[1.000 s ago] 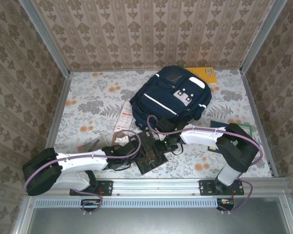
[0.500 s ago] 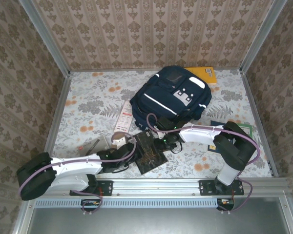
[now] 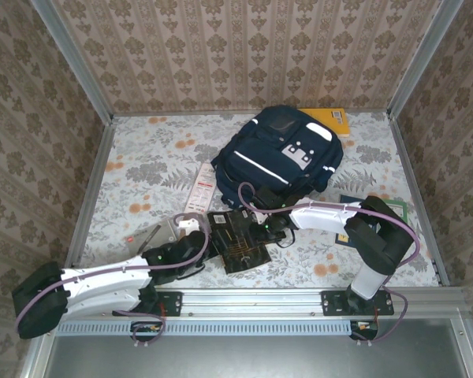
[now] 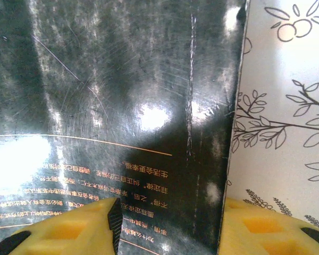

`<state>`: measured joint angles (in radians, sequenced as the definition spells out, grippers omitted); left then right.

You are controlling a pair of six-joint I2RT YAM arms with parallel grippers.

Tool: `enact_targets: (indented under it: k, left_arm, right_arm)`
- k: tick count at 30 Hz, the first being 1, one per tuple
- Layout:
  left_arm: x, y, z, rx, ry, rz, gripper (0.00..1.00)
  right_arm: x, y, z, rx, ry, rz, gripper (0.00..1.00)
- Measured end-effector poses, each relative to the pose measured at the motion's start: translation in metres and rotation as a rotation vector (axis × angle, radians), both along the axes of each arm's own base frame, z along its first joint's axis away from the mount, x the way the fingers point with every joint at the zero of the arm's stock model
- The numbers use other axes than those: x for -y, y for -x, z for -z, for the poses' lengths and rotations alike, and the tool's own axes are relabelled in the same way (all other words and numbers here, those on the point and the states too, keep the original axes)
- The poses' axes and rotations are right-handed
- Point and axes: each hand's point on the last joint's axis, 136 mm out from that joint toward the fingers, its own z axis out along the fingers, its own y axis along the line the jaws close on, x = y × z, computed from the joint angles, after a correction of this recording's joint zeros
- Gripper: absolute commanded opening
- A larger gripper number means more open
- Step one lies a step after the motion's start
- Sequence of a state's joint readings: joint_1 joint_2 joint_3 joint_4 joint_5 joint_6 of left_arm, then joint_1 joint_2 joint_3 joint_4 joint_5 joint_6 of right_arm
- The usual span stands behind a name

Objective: Pack books, pencil case, and school supplies into a backpack

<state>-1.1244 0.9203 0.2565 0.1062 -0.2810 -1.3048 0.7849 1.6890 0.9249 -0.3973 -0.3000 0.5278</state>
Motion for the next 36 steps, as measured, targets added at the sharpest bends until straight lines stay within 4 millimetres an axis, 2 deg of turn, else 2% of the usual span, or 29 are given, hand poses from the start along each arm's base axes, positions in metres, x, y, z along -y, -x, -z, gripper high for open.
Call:
enact_targets:
  k: [15,17,21,23,28,34,35,36]
  left_arm:
    - [0.001,0.004,0.006,-0.054,0.073,-0.027,0.55]
    - [0.004,0.004,0.002,-0.051,0.084,-0.02,0.55]
    - [0.011,-0.001,-0.018,-0.044,0.094,-0.01,0.46]
    - [0.012,-0.002,-0.021,-0.047,0.101,-0.011,0.44]
    - [0.005,0.002,-0.009,-0.084,0.059,-0.017,0.36]
    - [-0.004,0.008,0.011,-0.138,-0.02,-0.017,0.35]
    - [-0.004,0.008,0.015,-0.147,-0.032,-0.015,0.32]
    - [-0.004,0.009,0.019,-0.158,-0.044,-0.015,0.24]
  right_arm:
    - [-0.004,0.003,-0.002,-0.015,-0.02,-0.008,0.49]
    - [-0.004,0.003,-0.002,-0.016,-0.022,-0.007,0.49]
    - [-0.005,0.003,-0.002,-0.017,-0.026,-0.008,0.49]
    - [-0.006,0.003,-0.003,-0.017,-0.031,-0.009,0.49]
    - [-0.006,0.003,-0.003,-0.019,-0.033,-0.01,0.49]
    - [-0.006,0.005,-0.004,-0.024,-0.037,-0.014,0.49]
    - [-0.006,0.005,-0.004,-0.024,-0.037,-0.015,0.49]
    - [-0.006,0.005,-0.004,-0.024,-0.036,-0.015,0.49]
